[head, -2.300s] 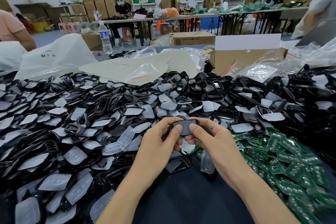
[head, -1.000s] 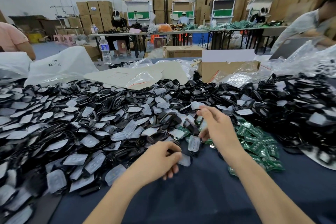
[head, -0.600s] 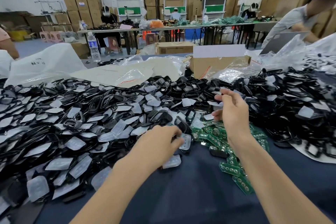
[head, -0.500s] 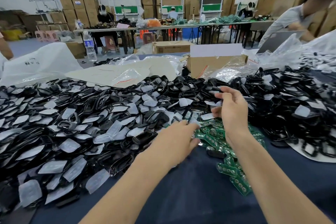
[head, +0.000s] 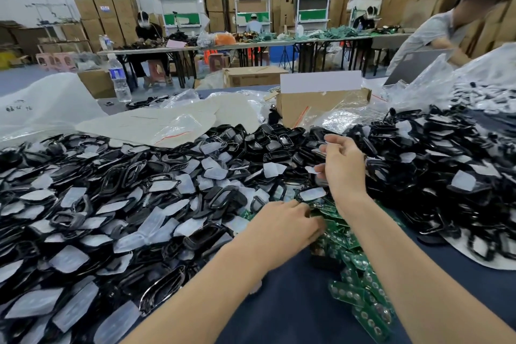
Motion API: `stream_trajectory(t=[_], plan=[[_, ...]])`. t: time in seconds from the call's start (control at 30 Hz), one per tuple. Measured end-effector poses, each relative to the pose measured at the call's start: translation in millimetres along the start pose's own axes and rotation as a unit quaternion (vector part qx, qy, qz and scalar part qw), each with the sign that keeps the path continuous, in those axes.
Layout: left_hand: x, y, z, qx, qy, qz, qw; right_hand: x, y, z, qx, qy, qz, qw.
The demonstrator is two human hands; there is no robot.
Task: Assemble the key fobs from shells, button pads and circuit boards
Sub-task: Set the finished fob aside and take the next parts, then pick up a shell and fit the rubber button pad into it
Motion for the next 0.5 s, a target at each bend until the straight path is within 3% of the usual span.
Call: stream_trajectory(t=[0.13, 0.23, 0.3, 0.37, 0.43, 0.5], plan=[[5, -9, -24, 0.126, -0.068, 0.040, 0.989, -25, 18, -3, 0.112, -0.041, -0.029, 0.992], [17, -19, -61, 0.294, -0.210, 0.102, 0.927, -44, 37, 2, 0.228, -0.086, -0.089, 0.966], [30, -20, -89, 0.428, -0.318, 0.146, 0.833, -56, 54, 7, 0.303, -0.110, -0.142, 0.936], [42, -15, -110, 0.561, -0.395, 0.183, 0.704, -66, 73, 15, 0.360, -0.130, -0.193, 0.903], [50, -10, -124, 0.660, -0.420, 0.214, 0.585, -76, 90, 26, 0.422, -0.137, -0.236, 0.864], [56, -6, -133, 0.726, -0.416, 0.242, 0.491, -86, 100, 41, 0.501, -0.120, -0.267, 0.814]])
Point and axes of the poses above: each hand's wrist, its own x-axis away from the middle knuckle, its own y-axis out of the palm, z = x × y, the point moved 5 cm from there along -x, towards the middle knuckle, and after that the axes turned 4 degrees about -y, right-handed, at the moved point
